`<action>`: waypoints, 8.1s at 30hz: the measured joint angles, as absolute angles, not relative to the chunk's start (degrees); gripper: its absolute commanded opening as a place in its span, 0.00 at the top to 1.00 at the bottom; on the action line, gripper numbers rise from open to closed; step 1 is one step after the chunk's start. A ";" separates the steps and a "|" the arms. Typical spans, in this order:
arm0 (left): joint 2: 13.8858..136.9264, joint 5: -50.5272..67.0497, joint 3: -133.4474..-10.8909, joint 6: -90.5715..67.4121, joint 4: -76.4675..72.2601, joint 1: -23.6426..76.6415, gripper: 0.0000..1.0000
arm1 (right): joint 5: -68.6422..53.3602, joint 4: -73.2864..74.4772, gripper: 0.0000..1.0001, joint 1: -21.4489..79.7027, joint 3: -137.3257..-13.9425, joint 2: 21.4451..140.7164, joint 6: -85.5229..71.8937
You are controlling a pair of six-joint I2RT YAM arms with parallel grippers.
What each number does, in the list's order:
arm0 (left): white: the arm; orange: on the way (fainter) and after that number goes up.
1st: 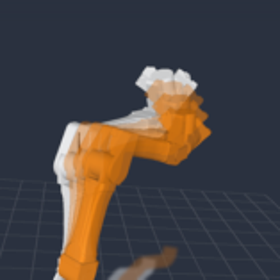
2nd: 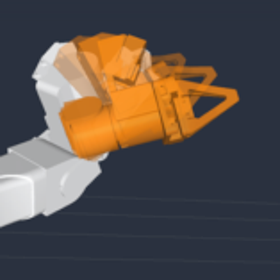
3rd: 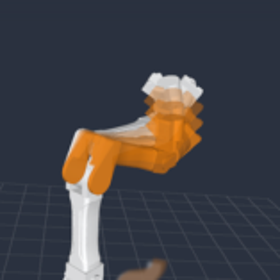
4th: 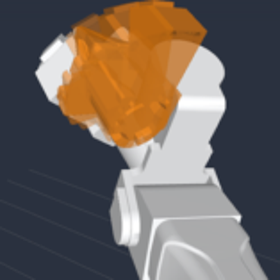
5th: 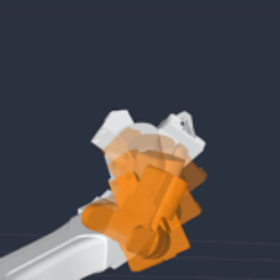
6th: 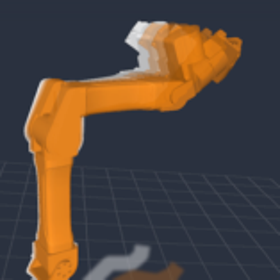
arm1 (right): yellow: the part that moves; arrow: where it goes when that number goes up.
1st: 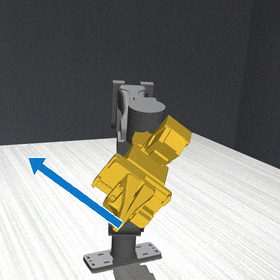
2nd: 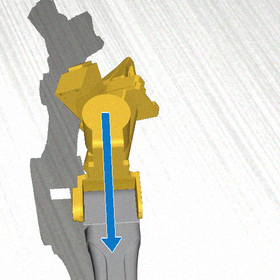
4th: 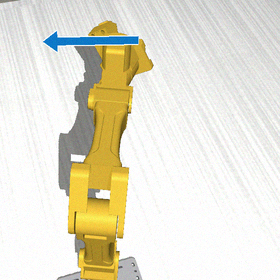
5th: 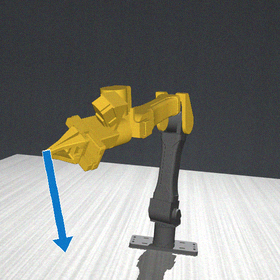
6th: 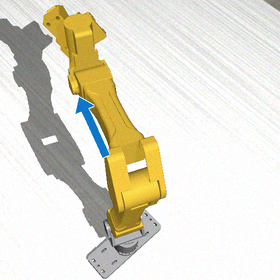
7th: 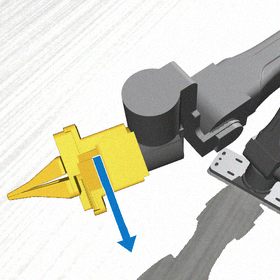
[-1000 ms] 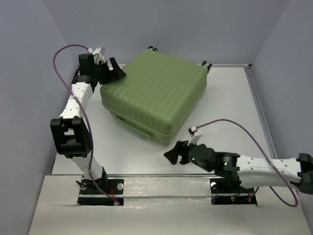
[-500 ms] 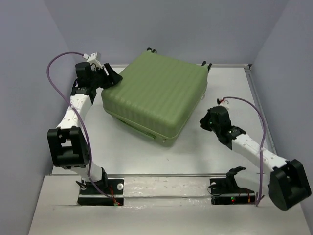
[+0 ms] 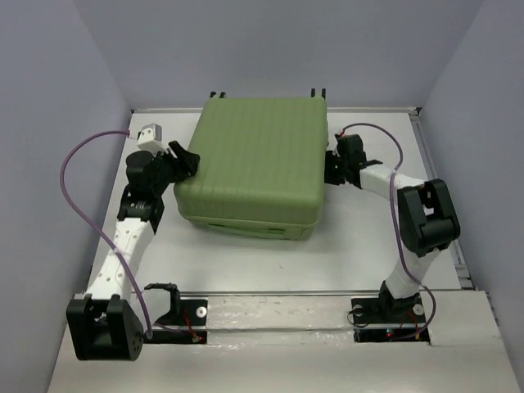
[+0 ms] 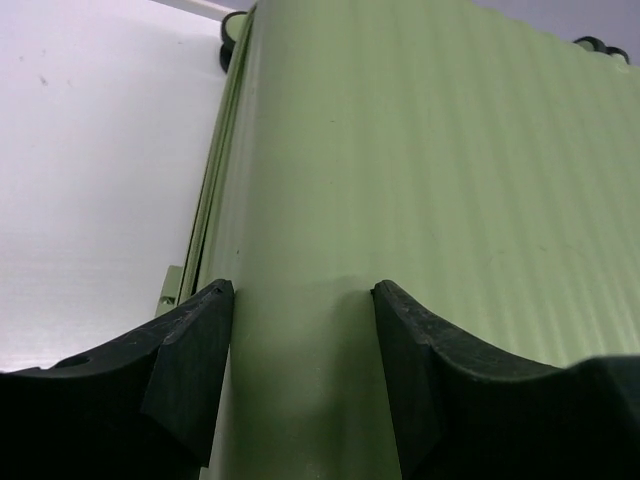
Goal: Pack the luggage
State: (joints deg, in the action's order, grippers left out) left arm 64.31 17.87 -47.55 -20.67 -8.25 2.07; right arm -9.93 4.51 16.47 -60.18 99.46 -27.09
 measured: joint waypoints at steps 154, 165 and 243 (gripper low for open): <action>110.89 34.06 -85.25 -44.97 -8.69 -6.72 0.01 | 23.33 -6.70 0.08 85.41 -14.20 52.93 -55.88; 125.67 40.36 -94.43 -55.20 -19.51 -4.10 0.01 | 22.92 -6.44 0.07 85.41 -14.63 53.76 -55.79; 67.33 20.53 -36.03 -52.56 -25.39 -16.03 0.94 | -12.45 -4.67 0.65 13.04 -47.94 77.41 -21.30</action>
